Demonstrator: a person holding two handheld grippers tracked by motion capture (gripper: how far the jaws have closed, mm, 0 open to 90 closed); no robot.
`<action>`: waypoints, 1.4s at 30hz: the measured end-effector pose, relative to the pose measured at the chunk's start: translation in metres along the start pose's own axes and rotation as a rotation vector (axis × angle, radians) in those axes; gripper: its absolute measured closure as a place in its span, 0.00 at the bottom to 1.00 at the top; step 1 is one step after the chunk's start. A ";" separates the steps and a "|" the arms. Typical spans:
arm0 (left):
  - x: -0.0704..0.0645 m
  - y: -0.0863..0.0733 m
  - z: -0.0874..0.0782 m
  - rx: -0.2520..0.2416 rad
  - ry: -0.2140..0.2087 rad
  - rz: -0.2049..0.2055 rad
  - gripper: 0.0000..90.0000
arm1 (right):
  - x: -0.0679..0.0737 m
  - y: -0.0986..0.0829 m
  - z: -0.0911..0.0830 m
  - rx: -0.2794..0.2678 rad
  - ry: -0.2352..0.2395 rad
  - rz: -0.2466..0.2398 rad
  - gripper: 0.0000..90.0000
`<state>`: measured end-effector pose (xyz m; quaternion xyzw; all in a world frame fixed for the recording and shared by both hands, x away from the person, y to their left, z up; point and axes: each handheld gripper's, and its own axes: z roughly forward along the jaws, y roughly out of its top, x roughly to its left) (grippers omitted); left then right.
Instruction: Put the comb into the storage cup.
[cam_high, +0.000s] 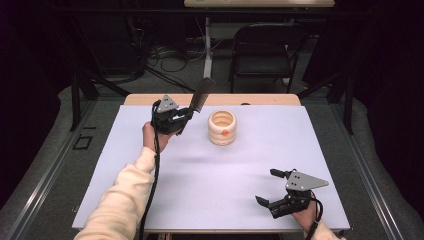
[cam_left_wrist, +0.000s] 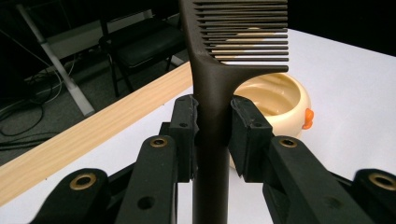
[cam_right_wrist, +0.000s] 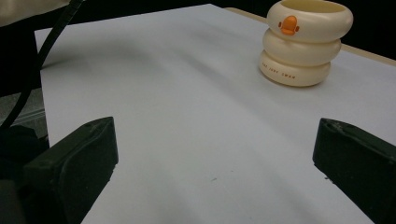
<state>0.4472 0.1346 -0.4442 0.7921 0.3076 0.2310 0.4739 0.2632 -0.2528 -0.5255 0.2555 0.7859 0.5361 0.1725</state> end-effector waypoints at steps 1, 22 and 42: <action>0.000 0.001 0.001 -0.003 -0.001 0.000 0.80 | 0.000 0.000 0.000 0.000 0.000 0.000 0.00; -0.003 0.013 0.013 0.018 -0.018 0.015 0.80 | 0.000 0.000 0.000 0.000 0.000 -0.003 0.00; -0.002 0.023 0.024 0.025 -0.052 0.024 0.80 | 0.000 0.000 0.000 0.002 0.001 -0.002 0.00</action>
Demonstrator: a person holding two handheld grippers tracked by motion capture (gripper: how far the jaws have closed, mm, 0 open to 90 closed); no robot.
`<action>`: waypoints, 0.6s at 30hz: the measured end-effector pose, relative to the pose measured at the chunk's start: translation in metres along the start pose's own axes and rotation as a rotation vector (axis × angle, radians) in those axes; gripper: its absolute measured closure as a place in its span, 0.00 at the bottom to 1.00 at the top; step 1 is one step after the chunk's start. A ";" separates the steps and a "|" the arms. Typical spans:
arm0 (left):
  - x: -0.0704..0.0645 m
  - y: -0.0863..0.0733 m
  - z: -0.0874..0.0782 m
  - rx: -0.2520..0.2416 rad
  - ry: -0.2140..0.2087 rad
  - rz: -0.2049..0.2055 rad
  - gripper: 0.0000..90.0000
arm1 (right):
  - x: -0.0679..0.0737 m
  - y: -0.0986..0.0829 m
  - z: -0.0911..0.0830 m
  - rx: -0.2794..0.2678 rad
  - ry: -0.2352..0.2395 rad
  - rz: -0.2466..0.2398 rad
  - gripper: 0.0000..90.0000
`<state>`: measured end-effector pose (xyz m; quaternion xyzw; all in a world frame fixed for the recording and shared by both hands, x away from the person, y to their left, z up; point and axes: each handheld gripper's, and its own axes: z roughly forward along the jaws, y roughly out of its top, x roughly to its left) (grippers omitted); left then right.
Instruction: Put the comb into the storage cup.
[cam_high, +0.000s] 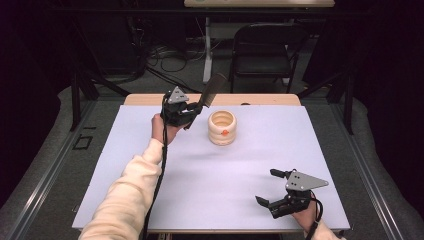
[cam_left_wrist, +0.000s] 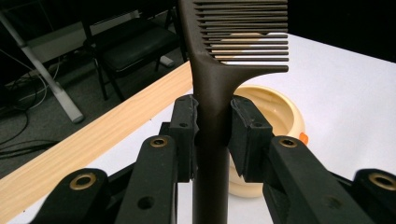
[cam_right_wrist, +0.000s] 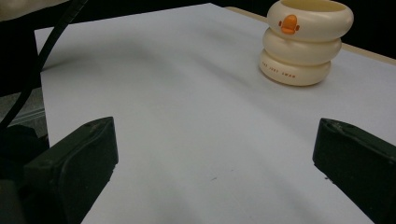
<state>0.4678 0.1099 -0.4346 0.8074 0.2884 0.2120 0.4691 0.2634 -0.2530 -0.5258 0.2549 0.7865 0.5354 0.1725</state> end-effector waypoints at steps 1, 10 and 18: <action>0.000 0.000 0.001 0.003 0.000 0.000 0.80 | 0.000 0.000 0.000 0.000 -0.001 0.000 0.00; 0.001 -0.001 0.007 0.009 -0.007 0.003 0.80 | 0.000 0.000 0.000 0.001 0.001 -0.001 0.00; 0.003 0.002 0.008 0.010 -0.008 0.005 0.80 | 0.000 0.000 0.000 0.000 0.000 -0.001 0.00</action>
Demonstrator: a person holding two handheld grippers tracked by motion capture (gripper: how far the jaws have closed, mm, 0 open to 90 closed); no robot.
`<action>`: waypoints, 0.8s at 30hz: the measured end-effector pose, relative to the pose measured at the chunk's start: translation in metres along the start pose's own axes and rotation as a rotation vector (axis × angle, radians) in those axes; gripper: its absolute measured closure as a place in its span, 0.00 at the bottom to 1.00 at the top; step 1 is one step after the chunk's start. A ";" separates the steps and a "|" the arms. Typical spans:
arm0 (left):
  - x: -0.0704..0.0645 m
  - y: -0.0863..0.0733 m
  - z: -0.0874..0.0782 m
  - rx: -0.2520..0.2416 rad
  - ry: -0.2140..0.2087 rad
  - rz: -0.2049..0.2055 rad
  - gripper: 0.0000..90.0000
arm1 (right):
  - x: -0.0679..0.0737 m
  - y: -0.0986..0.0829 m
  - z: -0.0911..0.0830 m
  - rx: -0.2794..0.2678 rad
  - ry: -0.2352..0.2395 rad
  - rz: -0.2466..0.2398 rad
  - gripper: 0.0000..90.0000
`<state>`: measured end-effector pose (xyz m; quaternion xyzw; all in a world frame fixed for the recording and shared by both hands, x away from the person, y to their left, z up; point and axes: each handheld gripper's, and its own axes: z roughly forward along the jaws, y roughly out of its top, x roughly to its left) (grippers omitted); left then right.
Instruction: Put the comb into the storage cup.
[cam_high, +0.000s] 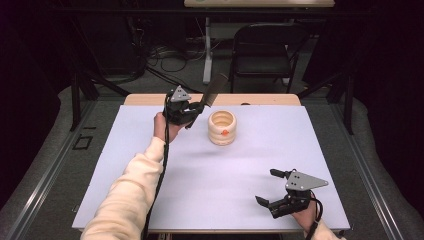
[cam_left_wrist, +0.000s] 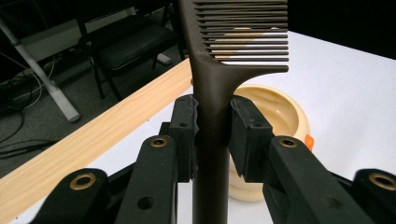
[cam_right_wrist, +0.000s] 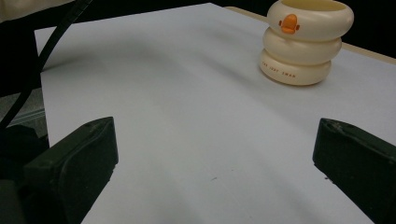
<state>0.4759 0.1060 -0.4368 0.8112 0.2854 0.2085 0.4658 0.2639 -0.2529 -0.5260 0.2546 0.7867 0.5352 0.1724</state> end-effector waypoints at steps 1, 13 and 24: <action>0.000 0.001 0.000 -0.002 0.001 0.000 0.80 | 0.000 0.000 0.000 0.000 0.000 0.000 0.00; -0.003 0.009 0.005 -0.007 -0.009 0.012 0.80 | 0.000 0.000 0.000 0.001 0.002 0.004 0.00; -0.007 0.016 0.010 -0.021 -0.020 0.024 0.80 | 0.000 0.000 0.000 0.002 0.005 0.005 0.00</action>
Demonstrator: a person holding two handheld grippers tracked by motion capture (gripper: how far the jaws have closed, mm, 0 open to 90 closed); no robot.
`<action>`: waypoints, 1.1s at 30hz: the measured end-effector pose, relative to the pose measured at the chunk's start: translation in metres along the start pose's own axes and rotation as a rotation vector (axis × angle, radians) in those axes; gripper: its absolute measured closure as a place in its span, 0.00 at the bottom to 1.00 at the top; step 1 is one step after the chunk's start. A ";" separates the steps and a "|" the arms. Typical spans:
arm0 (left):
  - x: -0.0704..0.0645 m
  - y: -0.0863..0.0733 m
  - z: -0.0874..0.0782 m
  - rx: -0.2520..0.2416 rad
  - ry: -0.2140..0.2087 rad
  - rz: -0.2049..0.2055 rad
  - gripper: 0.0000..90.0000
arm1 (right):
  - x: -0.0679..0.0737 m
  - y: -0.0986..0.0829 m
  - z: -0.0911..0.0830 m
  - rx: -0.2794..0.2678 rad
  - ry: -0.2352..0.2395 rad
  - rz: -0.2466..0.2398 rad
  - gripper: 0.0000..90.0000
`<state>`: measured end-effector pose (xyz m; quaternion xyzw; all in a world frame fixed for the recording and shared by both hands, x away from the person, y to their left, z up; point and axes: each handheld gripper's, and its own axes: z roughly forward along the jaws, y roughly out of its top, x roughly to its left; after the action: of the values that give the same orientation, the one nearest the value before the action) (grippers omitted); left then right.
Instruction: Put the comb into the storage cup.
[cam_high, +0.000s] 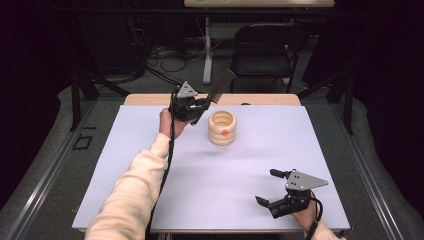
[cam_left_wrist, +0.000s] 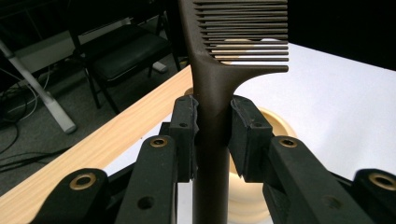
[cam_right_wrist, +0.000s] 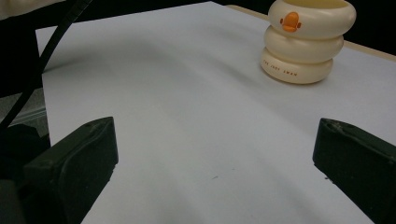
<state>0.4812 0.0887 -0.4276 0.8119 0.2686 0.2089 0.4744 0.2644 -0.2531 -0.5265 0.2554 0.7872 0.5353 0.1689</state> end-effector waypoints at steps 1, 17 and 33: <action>0.000 0.001 0.001 0.001 -0.001 0.002 0.80 | 0.000 0.000 0.000 0.000 0.000 0.000 0.00; -0.007 0.013 0.010 -0.011 -0.011 0.025 0.80 | 0.000 0.000 -0.001 0.004 -0.001 0.001 0.00; -0.010 0.018 0.017 -0.027 -0.018 0.023 0.80 | 0.000 0.000 0.000 -0.001 -0.002 0.001 0.00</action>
<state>0.4878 0.0632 -0.4205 0.8102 0.2521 0.2108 0.4854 0.2640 -0.2531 -0.5264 0.2564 0.7865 0.5356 0.1697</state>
